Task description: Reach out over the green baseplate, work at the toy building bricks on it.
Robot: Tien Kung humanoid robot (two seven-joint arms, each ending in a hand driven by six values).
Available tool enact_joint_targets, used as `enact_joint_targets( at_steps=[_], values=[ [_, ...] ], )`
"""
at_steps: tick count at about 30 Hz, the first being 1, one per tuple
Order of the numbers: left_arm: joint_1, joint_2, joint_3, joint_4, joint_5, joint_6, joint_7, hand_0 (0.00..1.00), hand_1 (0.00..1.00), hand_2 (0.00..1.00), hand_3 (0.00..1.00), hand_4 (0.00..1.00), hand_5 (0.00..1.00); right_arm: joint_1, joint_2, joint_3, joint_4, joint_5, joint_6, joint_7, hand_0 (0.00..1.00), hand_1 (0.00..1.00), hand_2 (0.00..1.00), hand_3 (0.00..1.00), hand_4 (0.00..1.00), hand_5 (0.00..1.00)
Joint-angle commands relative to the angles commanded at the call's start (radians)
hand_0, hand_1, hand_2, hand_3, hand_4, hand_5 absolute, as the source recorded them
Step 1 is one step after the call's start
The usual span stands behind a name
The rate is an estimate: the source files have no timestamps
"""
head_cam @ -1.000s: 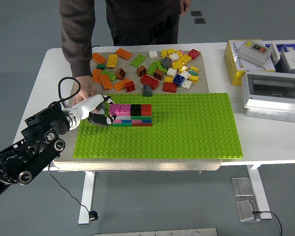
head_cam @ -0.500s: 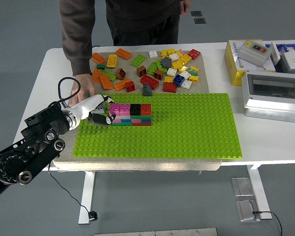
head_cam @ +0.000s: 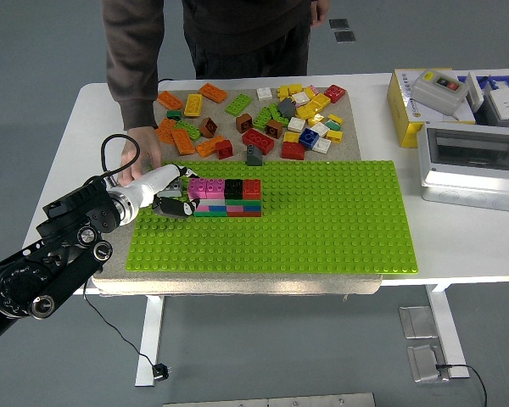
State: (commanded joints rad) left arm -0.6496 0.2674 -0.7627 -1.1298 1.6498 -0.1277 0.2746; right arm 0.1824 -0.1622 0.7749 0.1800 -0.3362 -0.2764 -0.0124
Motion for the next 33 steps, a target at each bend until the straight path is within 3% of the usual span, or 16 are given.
enact_joint_targets(
  at_steps=[2, 3, 8, 9, 22, 27, 33],
  values=[
    [0.0, 0.0, -0.001, 0.0, -0.001, -0.001, 0.0, 0.997, 0.982, 0.99, 0.791, 0.568, 0.237, 0.0, 0.0, -0.001, 0.0, 0.0, 0.0, 0.0, 0.736, 0.789, 0.789, 0.676, 0.382, 0.798],
    [0.001, 0.001, -0.001, 0.001, -0.001, -0.001, 0.0, 0.998, 0.982, 0.99, 0.807, 0.641, 0.301, -0.001, 0.0, -0.001, 0.0, 0.0, 0.001, 0.0, 0.735, 0.788, 0.789, 0.675, 0.382, 0.798],
    [0.001, 0.003, -0.006, 0.001, 0.002, -0.001, -0.001, 0.998, 0.982, 0.99, 0.807, 0.641, 0.301, -0.002, -0.001, -0.003, 0.0, 0.0, 0.001, -0.001, 0.735, 0.788, 0.789, 0.675, 0.382, 0.798],
    [0.001, 0.003, -0.008, 0.001, 0.002, -0.001, -0.002, 0.997, 0.983, 0.99, 0.819, 0.72, 0.367, -0.002, -0.001, -0.003, 0.0, 0.0, 0.001, -0.001, 0.735, 0.789, 0.789, 0.675, 0.381, 0.797],
    [-0.009, 0.016, -0.027, 0.005, 0.016, 0.009, -0.007, 0.996, 0.982, 0.991, 0.872, 0.751, 0.407, 0.0, 0.0, -0.007, 0.0, 0.0, 0.002, -0.003, 0.735, 0.789, 0.789, 0.675, 0.38, 0.796],
    [0.003, 0.039, -0.059, -0.035, 0.032, -0.003, 0.006, 0.995, 0.982, 0.991, 0.867, 0.757, 0.419, -0.006, -0.001, -0.01, 0.0, 0.001, 0.002, -0.003, 0.735, 0.788, 0.789, 0.675, 0.38, 0.795],
    [0.034, 0.084, -0.127, -0.142, 0.056, -0.043, 0.052, 0.995, 0.982, 0.99, 0.857, 0.773, 0.445, -0.013, -0.002, -0.006, 0.0, -0.008, 0.0, -0.006, 0.735, 0.788, 0.788, 0.674, 0.379, 0.795]
  ],
)
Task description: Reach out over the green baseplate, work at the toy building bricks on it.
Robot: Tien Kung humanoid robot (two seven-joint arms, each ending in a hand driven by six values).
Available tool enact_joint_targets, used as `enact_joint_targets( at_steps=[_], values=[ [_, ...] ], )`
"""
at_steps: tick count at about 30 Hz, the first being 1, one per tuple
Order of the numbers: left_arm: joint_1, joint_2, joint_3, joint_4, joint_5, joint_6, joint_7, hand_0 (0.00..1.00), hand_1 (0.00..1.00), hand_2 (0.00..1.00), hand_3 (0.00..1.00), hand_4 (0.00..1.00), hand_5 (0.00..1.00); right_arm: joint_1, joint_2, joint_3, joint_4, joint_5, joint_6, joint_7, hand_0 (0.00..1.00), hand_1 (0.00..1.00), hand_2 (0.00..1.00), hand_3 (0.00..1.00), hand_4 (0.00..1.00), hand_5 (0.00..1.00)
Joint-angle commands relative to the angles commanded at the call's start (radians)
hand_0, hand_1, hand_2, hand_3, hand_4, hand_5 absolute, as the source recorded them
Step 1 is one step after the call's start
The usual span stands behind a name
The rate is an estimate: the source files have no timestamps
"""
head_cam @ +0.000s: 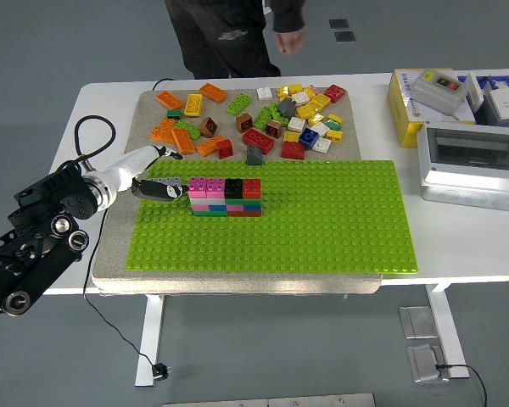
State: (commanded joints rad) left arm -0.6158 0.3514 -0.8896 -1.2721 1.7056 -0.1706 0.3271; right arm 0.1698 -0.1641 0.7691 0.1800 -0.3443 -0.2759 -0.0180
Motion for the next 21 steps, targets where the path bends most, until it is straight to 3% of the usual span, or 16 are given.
enact_joint_targets(
  at_steps=[7, 15, 18, 21],
  values=[
    [0.1, 0.057, -0.105, -0.158, 0.029, -0.011, 0.042, 0.995, 0.98, 0.99, 0.842, 0.78, 0.475, -0.005, -0.001, 0.006, 0.0, -0.013, 0.0, -0.005, 0.735, 0.788, 0.787, 0.675, 0.38, 0.796],
    [0.249, 0.094, -0.219, -0.349, 0.092, 0.013, 0.043, 0.995, 0.98, 0.986, 0.826, 0.78, 0.483, -0.001, -0.003, 0.0, 0.0, -0.017, 0.002, -0.011, 0.735, 0.788, 0.787, 0.674, 0.379, 0.801],
    [0.264, 0.111, -0.221, -0.41, 0.102, 0.016, 0.039, 0.997, 0.976, 0.983, 0.794, 0.781, 0.491, 0.0, -0.003, -0.004, 0.0, -0.014, 0.001, -0.009, 0.735, 0.788, 0.787, 0.674, 0.381, 0.799],
    [0.261, 0.117, -0.216, -0.425, 0.107, 0.018, 0.035, 0.997, 0.976, 0.983, 0.794, 0.781, 0.491, 0.0, -0.005, -0.013, 0.0, -0.002, 0.0, -0.003, 0.735, 0.788, 0.787, 0.674, 0.381, 0.799]
  ],
)
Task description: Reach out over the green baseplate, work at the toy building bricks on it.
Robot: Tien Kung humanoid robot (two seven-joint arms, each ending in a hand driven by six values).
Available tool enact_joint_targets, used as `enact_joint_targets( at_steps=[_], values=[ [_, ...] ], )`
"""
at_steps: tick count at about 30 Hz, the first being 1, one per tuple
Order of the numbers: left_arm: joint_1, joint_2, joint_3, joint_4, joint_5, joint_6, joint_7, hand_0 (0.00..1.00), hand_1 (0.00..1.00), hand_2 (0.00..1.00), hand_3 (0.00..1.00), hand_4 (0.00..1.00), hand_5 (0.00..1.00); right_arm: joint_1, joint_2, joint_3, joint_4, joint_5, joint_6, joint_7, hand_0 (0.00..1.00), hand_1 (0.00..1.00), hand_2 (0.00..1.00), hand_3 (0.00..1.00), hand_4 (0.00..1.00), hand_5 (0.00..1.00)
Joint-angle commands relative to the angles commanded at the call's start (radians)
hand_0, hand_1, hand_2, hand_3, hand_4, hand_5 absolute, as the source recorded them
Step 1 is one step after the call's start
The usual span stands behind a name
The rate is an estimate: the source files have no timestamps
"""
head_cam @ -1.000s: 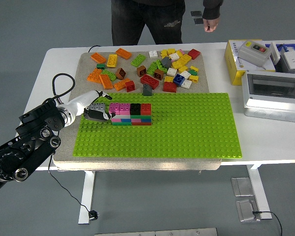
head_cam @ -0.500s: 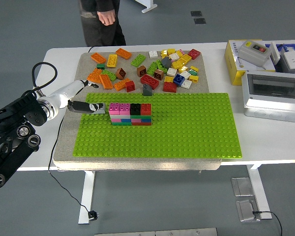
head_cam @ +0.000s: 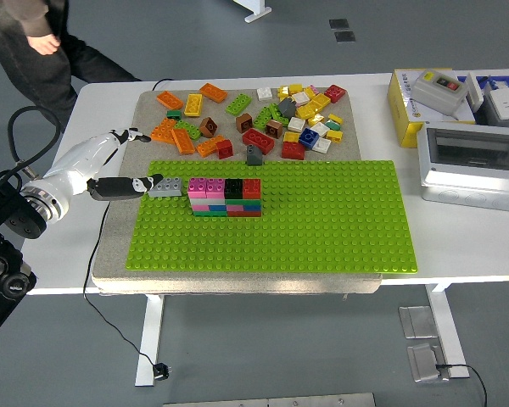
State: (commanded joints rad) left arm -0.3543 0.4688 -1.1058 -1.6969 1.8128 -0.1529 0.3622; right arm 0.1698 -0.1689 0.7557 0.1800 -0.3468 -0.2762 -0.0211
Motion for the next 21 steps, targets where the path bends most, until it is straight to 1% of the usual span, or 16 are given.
enact_joint_targets(
  at_steps=[2, 3, 5, 8, 9, 10, 14, 21],
  values=[
    [-0.004, 0.006, 0.004, -0.006, 0.006, 0.003, -0.003, 0.997, 0.976, 0.983, 0.794, 0.781, 0.491, -0.002, -0.002, -0.009, 0.0, 0.02, 0.0, 0.007, 0.735, 0.788, 0.787, 0.674, 0.381, 0.799],
    [-0.006, 0.011, 0.006, -0.01, 0.009, 0.003, -0.004, 0.998, 0.973, 0.973, 0.748, 0.793, 0.55, -0.004, -0.003, -0.012, 0.0, 0.03, 0.0, 0.011, 0.735, 0.788, 0.787, 0.674, 0.381, 0.799],
    [-0.014, 0.017, 0.013, -0.015, 0.013, 0.004, -0.006, 0.998, 0.973, 0.973, 0.748, 0.793, 0.55, -0.006, -0.003, -0.01, 0.0, 0.04, 0.0, 0.016, 0.735, 0.788, 0.787, 0.674, 0.381, 0.799],
    [-0.042, 0.023, 0.037, -0.011, 0.019, 0.004, -0.008, 0.998, 0.973, 0.973, 0.748, 0.793, 0.55, -0.009, 0.001, 0.008, 0.0, 0.024, -0.003, 0.017, 0.735, 0.788, 0.787, 0.674, 0.381, 0.799],
    [-0.055, 0.022, 0.049, -0.005, 0.022, 0.004, -0.008, 0.997, 0.97, 0.961, 0.713, 0.791, 0.58, -0.009, 0.002, 0.014, 0.0, 0.014, -0.005, 0.016, 0.735, 0.788, 0.787, 0.673, 0.378, 0.801],
    [-0.062, 0.022, 0.056, 0.0, 0.023, 0.005, -0.01, 0.997, 0.97, 0.961, 0.713, 0.791, 0.58, -0.009, 0.003, 0.017, 0.0, 0.01, -0.006, 0.016, 0.735, 0.788, 0.787, 0.673, 0.378, 0.801],
    [-0.103, 0.009, 0.1, 0.045, 0.028, 0.007, -0.014, 0.997, 0.97, 0.961, 0.713, 0.791, 0.58, -0.011, 0.007, 0.031, 0.0, -0.008, -0.011, 0.012, 0.735, 0.788, 0.787, 0.673, 0.378, 0.801],
    [-0.134, -0.03, 0.152, 0.098, 0.061, 0.014, -0.017, 0.998, 0.969, 0.958, 0.71, 0.794, 0.589, -0.013, 0.01, 0.037, 0.0, -0.014, -0.014, 0.009, 0.733, 0.788, 0.788, 0.673, 0.377, 0.8]
  ],
)
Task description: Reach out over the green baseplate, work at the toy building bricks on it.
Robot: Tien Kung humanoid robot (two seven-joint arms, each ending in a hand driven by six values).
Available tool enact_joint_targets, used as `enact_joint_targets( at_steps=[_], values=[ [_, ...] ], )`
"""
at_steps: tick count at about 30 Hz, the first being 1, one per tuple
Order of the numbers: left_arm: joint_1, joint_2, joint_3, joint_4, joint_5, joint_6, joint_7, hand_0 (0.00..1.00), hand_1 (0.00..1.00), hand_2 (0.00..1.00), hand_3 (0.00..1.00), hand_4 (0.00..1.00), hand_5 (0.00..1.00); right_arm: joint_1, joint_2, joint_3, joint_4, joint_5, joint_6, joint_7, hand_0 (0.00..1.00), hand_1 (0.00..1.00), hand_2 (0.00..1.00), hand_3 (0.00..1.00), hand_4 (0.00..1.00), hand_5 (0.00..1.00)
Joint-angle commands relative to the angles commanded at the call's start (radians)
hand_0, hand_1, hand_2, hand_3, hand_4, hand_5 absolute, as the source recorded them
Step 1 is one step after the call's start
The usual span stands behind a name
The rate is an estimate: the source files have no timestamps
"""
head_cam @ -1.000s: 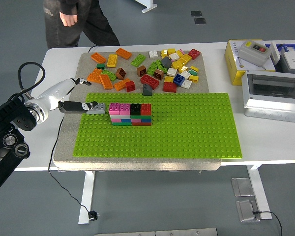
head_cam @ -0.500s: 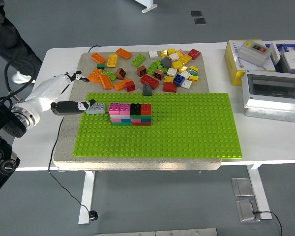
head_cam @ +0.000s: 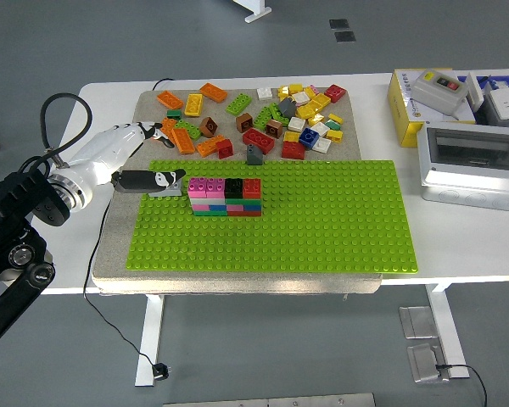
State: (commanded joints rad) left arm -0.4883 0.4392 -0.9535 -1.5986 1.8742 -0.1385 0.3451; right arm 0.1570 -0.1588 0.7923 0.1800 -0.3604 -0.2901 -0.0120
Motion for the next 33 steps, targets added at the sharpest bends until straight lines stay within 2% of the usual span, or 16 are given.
enact_joint_targets(
  at_steps=[7, 17, 33],
  values=[
    [-0.022, -0.038, 0.047, 0.081, 0.004, 0.014, -0.016, 0.998, 0.964, 0.958, 0.709, 0.793, 0.584, 0.001, 0.0, -0.008, 0.0, 0.011, 0.0, 0.003, 0.732, 0.788, 0.788, 0.672, 0.378, 0.801],
    [-0.029, -0.061, 0.077, 0.15, -0.011, 0.031, -0.035, 0.998, 0.964, 0.956, 0.709, 0.799, 0.599, 0.004, -0.001, -0.011, 0.0, 0.018, 0.0, 0.004, 0.732, 0.788, 0.787, 0.672, 0.377, 0.801],
    [-0.029, -0.08, 0.09, 0.171, -0.03, 0.041, -0.041, 0.998, 0.962, 0.951, 0.714, 0.797, 0.62, 0.009, -0.002, -0.013, 0.0, 0.025, 0.0, 0.005, 0.733, 0.788, 0.787, 0.672, 0.377, 0.799]
  ],
)
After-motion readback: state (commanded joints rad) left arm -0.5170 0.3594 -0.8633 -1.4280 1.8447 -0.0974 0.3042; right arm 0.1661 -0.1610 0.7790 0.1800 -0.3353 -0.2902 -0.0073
